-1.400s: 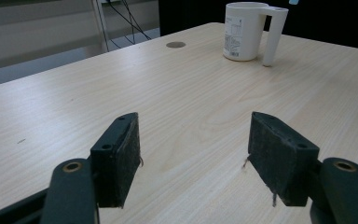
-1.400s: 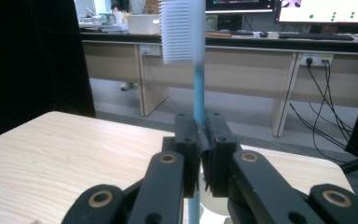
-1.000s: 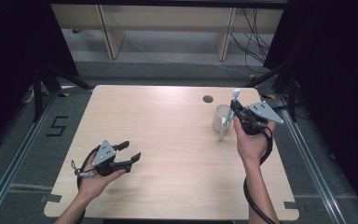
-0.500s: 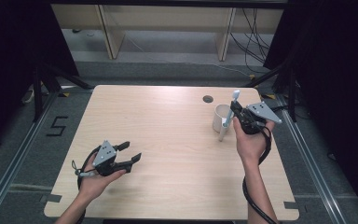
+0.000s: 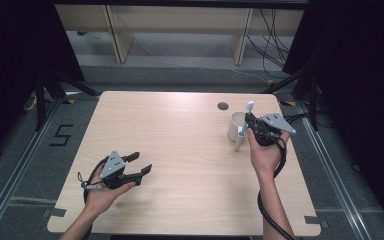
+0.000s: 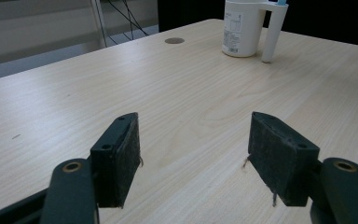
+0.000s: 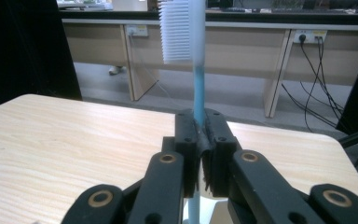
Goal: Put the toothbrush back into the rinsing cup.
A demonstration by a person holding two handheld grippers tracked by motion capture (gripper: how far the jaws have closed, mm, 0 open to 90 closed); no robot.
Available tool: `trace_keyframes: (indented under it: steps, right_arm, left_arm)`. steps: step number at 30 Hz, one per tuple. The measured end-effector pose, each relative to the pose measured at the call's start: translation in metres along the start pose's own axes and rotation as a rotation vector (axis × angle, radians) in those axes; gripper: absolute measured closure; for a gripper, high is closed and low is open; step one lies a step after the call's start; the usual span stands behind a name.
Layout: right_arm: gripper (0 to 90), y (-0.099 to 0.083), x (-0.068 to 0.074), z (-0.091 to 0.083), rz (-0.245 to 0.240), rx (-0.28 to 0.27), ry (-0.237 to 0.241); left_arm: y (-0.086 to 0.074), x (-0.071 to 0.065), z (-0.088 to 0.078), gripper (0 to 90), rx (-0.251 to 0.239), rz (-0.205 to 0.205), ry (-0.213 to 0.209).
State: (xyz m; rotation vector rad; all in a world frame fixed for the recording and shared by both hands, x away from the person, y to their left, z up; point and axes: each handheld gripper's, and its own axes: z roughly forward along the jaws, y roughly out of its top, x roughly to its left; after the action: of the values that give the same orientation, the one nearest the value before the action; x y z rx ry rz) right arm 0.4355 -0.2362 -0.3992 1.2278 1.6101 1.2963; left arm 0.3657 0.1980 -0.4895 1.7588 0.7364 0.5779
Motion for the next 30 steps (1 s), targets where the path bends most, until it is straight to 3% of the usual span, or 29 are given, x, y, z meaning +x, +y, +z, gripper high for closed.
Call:
trace_keyframes:
  steps: [2,6,8,9,11,12,13,18,19,26,27,28,29,30]
  right_arm:
    - [86.1,-0.003,0.001,0.001,0.022,0.016,-0.003]
    - [86.0,-0.008,-0.001,0.005,-0.003,0.012,-0.008]
    - [85.9,-0.011,0.002,0.006,0.014,0.031,-0.012]
    - [86.0,-0.013,0.0,0.008,-0.011,0.021,-0.008]
    - [85.9,-0.016,0.002,0.008,0.01,0.036,-0.009]
    - [85.9,-0.017,0.0,0.009,-0.013,0.028,-0.016]
    - [85.9,-0.019,0.001,0.01,0.01,0.036,-0.012]
    - [85.9,-0.025,0.0,0.013,-0.01,0.043,-0.017]
    - [85.9,-0.028,0.0,0.014,-0.002,0.049,-0.015]
    - [85.9,-0.039,-0.001,0.017,0.001,0.065,-0.022]
    - [85.9,-0.04,0.0,0.017,0.021,0.07,-0.022]
    - [85.9,-0.042,-0.001,0.018,0.005,0.072,-0.02]
    - [85.8,-0.044,0.001,0.017,0.031,0.079,-0.029]
    - [85.9,-0.045,-0.002,0.019,0.005,0.077,-0.013]
  left_arm:
    - [0.0,-0.001,0.0,33.8,0.0,-0.001,-0.001]
    - [-0.001,-0.001,0.002,33.8,-0.012,-0.003,-0.012]
    - [-0.001,-0.001,0.001,33.8,0.003,-0.002,-0.004]
    - [-0.001,-0.001,0.002,33.8,0.002,-0.003,-0.005]
    - [-0.002,-0.002,0.002,33.8,0.002,-0.005,-0.006]
    - [-0.001,-0.002,0.002,33.8,0.003,-0.004,-0.005]
    - [-0.002,-0.002,0.002,33.8,0.003,-0.003,-0.005]
    - [-0.003,-0.002,0.002,33.8,0.009,-0.001,-0.006]
    - [-0.003,-0.001,0.003,33.8,-0.007,-0.004,-0.014]
    - [-0.003,-0.002,0.003,33.8,0.007,-0.003,-0.009]
    - [-0.003,-0.002,0.003,33.8,0.007,-0.003,-0.009]
    - [-0.003,-0.002,0.003,33.8,0.007,-0.003,-0.01]
    - [-0.003,-0.002,0.003,33.8,0.008,-0.003,-0.01]
    - [-0.004,-0.002,0.003,33.7,0.009,-0.002,-0.01]
